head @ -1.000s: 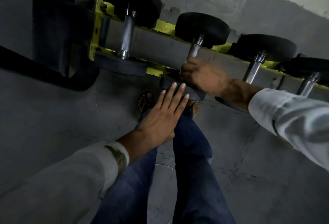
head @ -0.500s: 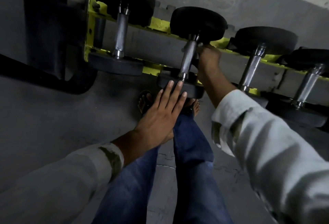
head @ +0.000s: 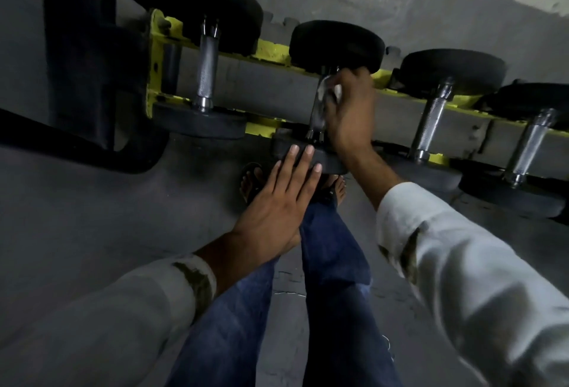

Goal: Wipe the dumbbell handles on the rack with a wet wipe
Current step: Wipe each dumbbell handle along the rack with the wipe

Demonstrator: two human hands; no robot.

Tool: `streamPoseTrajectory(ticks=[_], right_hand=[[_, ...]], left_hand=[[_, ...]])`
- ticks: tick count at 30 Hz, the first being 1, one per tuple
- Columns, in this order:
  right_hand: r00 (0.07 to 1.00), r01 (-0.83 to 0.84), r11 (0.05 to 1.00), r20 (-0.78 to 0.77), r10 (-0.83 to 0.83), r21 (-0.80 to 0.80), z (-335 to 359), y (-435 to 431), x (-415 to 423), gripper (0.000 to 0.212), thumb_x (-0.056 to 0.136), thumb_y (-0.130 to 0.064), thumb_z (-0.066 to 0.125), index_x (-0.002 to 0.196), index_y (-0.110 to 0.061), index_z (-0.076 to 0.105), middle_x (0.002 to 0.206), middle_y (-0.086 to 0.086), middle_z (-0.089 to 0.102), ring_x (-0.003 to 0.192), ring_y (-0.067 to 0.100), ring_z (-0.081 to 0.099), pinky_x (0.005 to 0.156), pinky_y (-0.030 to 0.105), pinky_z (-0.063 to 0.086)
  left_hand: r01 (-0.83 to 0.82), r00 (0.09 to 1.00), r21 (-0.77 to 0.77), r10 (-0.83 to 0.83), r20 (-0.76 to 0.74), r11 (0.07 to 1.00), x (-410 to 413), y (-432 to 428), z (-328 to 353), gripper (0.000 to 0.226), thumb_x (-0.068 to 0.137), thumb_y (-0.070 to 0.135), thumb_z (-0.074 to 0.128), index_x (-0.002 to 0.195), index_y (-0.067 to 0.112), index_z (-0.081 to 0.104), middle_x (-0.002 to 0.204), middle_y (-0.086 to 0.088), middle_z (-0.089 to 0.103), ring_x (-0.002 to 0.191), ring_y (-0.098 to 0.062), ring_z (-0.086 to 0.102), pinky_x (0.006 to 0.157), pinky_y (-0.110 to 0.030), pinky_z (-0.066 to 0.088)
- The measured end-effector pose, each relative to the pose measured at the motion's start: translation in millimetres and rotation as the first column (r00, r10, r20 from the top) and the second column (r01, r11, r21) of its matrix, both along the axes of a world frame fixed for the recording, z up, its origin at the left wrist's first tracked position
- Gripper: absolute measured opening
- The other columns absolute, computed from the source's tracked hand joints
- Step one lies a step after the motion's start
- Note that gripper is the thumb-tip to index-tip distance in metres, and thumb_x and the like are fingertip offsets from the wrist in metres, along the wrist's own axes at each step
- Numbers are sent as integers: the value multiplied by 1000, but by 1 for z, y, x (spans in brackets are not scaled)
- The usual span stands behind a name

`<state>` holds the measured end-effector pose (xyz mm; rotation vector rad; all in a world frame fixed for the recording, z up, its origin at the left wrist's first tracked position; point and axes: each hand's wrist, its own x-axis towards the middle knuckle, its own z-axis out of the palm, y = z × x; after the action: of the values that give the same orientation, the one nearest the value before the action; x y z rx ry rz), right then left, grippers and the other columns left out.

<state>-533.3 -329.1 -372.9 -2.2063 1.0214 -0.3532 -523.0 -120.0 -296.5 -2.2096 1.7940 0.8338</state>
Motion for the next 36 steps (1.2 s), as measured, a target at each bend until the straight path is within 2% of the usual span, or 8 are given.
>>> streamPoseTrajectory(ticks=[4,7,12,17,19,25,29,36], right_hand=[[891,-399,861,-356,283,-314,8,-19,-4,34,90,-8,54,124,-7,60,124,16,53,113,32,51,73,41,52],[813,-555,795,-365,454,-246,6,-15,-13,36,89,-8,59,125,-7,63,129,12,56,123,30,50,88,38,51],[429,-903,349,-558,710,-249,24,-40,0,40,87,-15,38,111,-18,70,113,2,66,114,25,60,114,44,17],[357,-930,345,-523,774,-123,23,-31,5,19,88,-14,50,92,-15,69,97,8,63,99,32,59,87,43,40],[415,-866,489,-397,819,104,24,-19,-7,13,86,-6,63,96,-11,69,104,12,61,95,34,61,77,40,49],[930,-164,874,-225,292,457,8,-9,-43,18,80,-2,69,90,-14,60,88,4,66,80,21,64,73,33,52],[961,276,573,-200,-194,772,-7,-5,-32,28,81,17,62,72,-9,58,63,5,61,55,14,60,59,34,51],[846,285,141,-179,-503,948,-11,-36,16,23,96,0,44,105,-6,64,88,9,71,77,20,69,65,29,56]], left_hand=[[10,1000,11,-11,20,1000,0,-1,0,111,93,52,52,157,-2,-20,157,-33,-35,150,-51,-25,127,-56,5],[10,1000,16,-10,23,1000,-1,-2,0,110,94,50,52,157,-2,-21,157,-33,-35,150,-51,-25,127,-56,5],[3,999,0,-3,50,1000,-3,-1,-3,111,91,47,56,158,-2,-19,158,-34,-33,150,-52,-22,126,-56,8],[11,998,-3,-11,64,1000,-3,-1,-2,110,88,43,54,158,-3,-17,158,-35,-32,151,-53,-21,126,-56,10],[11,998,-1,-11,54,1000,-2,-2,-2,111,88,42,56,158,-2,-18,158,-34,-33,151,-52,-21,126,-56,10],[-9,999,-15,10,51,1000,-3,-2,-4,112,88,46,57,159,-2,-16,158,-34,-32,151,-52,-21,126,-56,11],[-19,998,-10,20,54,1000,-7,-1,-8,116,88,49,60,159,-3,-15,159,-34,-32,151,-51,-21,126,-56,11],[-8,999,-1,8,53,1000,-9,2,-9,121,86,55,62,158,-4,-16,158,-34,-34,150,-52,-23,125,-57,11]])
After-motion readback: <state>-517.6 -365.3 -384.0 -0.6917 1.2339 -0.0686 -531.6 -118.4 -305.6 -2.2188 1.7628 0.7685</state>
